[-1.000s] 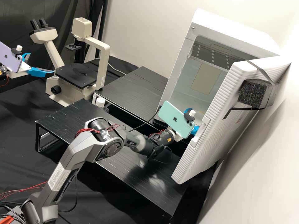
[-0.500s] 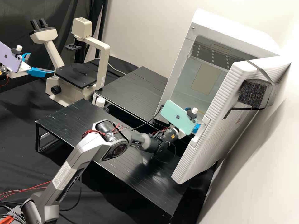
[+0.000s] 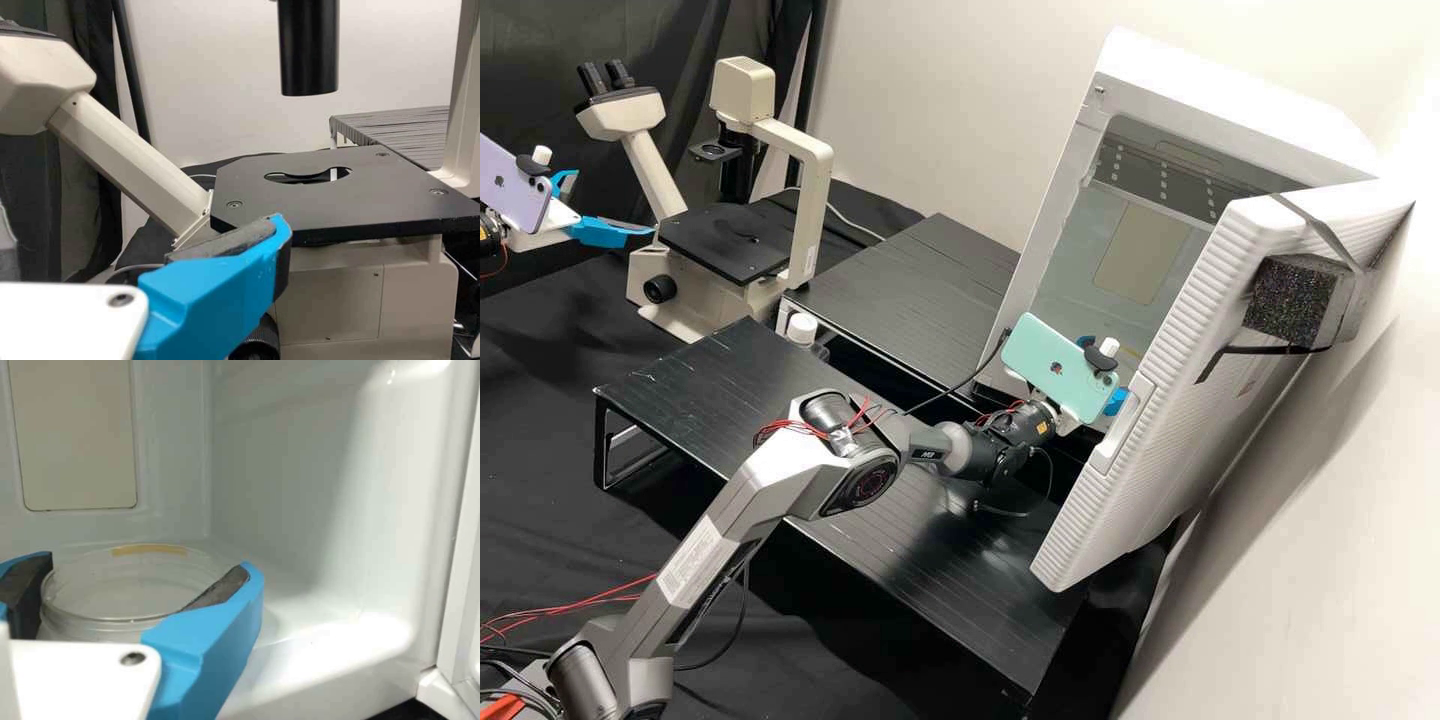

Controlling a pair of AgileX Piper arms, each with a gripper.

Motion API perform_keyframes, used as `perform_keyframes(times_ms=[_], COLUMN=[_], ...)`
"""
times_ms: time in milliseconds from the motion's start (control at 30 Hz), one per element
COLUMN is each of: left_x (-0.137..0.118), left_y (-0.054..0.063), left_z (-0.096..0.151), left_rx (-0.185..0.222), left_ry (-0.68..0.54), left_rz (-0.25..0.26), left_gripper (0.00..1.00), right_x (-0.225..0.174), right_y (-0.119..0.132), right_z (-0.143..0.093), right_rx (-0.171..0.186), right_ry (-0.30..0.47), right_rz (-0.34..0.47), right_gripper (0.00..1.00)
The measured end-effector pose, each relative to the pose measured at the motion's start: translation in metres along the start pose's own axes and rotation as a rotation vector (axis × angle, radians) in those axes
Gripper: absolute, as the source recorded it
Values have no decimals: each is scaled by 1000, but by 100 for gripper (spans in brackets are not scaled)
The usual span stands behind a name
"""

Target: Return the petri dish to the incubator.

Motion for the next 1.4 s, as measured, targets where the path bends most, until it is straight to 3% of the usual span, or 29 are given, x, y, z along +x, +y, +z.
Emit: perform_keyframes(times_ms=[767,1000,1400], left_x=[0,0,0], left_y=[0,0,0], left_z=[0,0,0], left_rx=[0,0,0], left_ry=[0,0,0], left_rz=[0,0,0], left_gripper=[100,100,100], right_x=[-5,-26,-90], right_y=[-5,-1,13], right_z=[2,-6,-9], right_rx=[14,20,-15], right_ry=[-10,-19,-39], right_rz=[-40,-51,-24], right_gripper=[100,100,100])
